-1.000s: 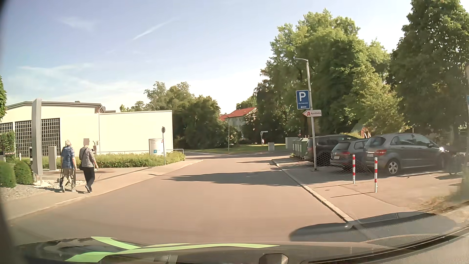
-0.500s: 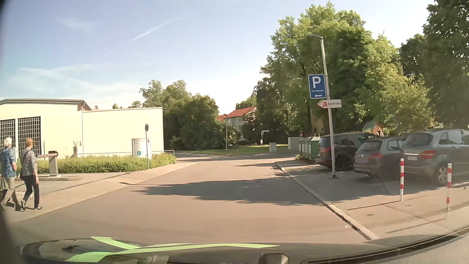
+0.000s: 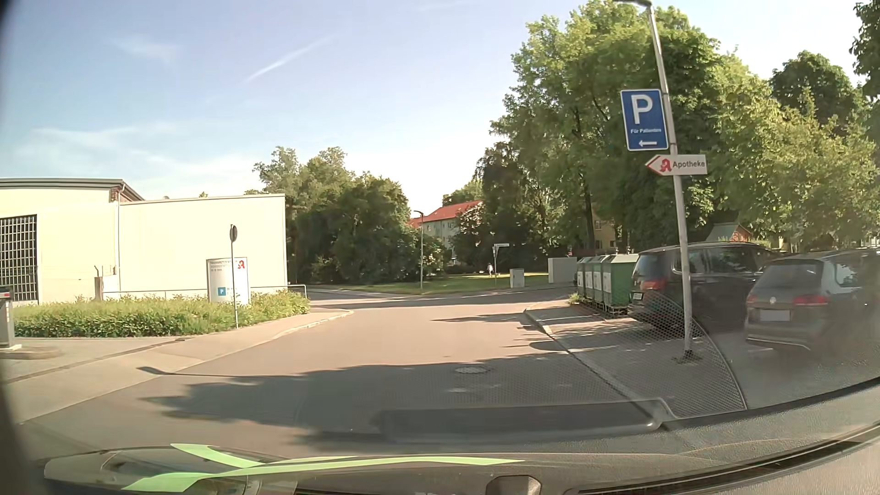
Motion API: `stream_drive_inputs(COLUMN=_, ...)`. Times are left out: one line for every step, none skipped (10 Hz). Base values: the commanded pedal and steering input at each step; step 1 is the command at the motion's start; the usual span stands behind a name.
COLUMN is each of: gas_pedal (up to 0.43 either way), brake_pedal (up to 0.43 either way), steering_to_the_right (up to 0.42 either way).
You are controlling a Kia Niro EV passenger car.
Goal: Follow the waypoints while adhering to traffic rules and regulations
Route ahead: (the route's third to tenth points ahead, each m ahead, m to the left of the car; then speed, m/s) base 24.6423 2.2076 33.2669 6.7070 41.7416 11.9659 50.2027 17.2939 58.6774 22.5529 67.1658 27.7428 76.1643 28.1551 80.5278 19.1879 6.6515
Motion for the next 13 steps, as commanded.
stream_drive_inputs(gas_pedal=0.0, brake_pedal=0.159, steering_to_the_right=-0.011)
stream_drive_inputs(gas_pedal=0.0, brake_pedal=0.171, steering_to_the_right=-0.011)
stream_drive_inputs(gas_pedal=0.0, brake_pedal=0.171, steering_to_the_right=-0.011)
stream_drive_inputs(gas_pedal=0.0, brake_pedal=0.171, steering_to_the_right=-0.012)
stream_drive_inputs(gas_pedal=0.0, brake_pedal=0.165, steering_to_the_right=-0.013)
stream_drive_inputs(gas_pedal=0.0, brake_pedal=0.165, steering_to_the_right=-0.013)
stream_drive_inputs(gas_pedal=0.0, brake_pedal=0.165, steering_to_the_right=-0.013)
stream_drive_inputs(gas_pedal=0.0, brake_pedal=0.159, steering_to_the_right=-0.013)
stream_drive_inputs(gas_pedal=0.0, brake_pedal=0.159, steering_to_the_right=-0.012)
stream_drive_inputs(gas_pedal=0.0, brake_pedal=0.159, steering_to_the_right=-0.012)
stream_drive_inputs(gas_pedal=0.0, brake_pedal=0.159, steering_to_the_right=-0.012)
stream_drive_inputs(gas_pedal=0.0, brake_pedal=0.159, steering_to_the_right=-0.009)
stream_drive_inputs(gas_pedal=0.0, brake_pedal=0.159, steering_to_the_right=-0.009)
